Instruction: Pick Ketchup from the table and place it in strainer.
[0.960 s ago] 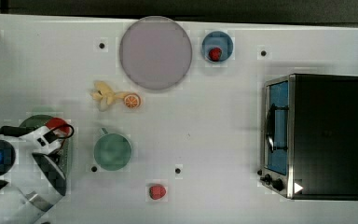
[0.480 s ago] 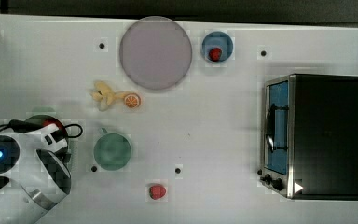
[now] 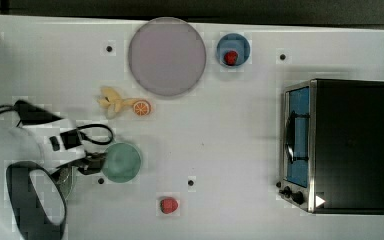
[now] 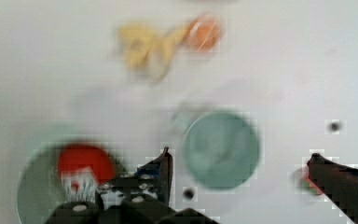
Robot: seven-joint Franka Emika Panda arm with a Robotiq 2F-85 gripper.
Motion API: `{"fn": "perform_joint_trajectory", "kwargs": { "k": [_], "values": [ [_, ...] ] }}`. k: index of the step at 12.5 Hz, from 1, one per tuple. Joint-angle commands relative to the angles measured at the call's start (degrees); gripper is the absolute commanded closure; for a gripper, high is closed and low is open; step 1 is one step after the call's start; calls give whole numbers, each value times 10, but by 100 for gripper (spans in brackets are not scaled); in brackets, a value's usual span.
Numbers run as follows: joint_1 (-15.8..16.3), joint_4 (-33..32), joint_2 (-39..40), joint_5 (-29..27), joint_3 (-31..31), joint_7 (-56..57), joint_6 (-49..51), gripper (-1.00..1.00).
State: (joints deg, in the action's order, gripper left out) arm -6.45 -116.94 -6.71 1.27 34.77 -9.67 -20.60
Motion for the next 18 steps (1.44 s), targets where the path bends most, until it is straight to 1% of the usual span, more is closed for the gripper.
{"fn": "perform_joint_trajectory", "kwargs": {
  "k": [1,3,5,8,10,14,17,18],
  "values": [
    [-55,52,-27,-9,-83,29,68,-100],
    [-58,72,-48,-9,-150,29,86,-100],
    [-59,74,-59,-9,-209,29,90,-100],
    [-59,75,-63,-11,-276,33,103,-100],
    [-59,75,-59,-11,-287,51,113,-100],
    [-57,76,-56,-15,-267,43,115,-100],
    [-55,76,-56,-26,-259,43,154,-100],
    [-54,76,-56,-26,-259,43,150,-100]
  ]
}}
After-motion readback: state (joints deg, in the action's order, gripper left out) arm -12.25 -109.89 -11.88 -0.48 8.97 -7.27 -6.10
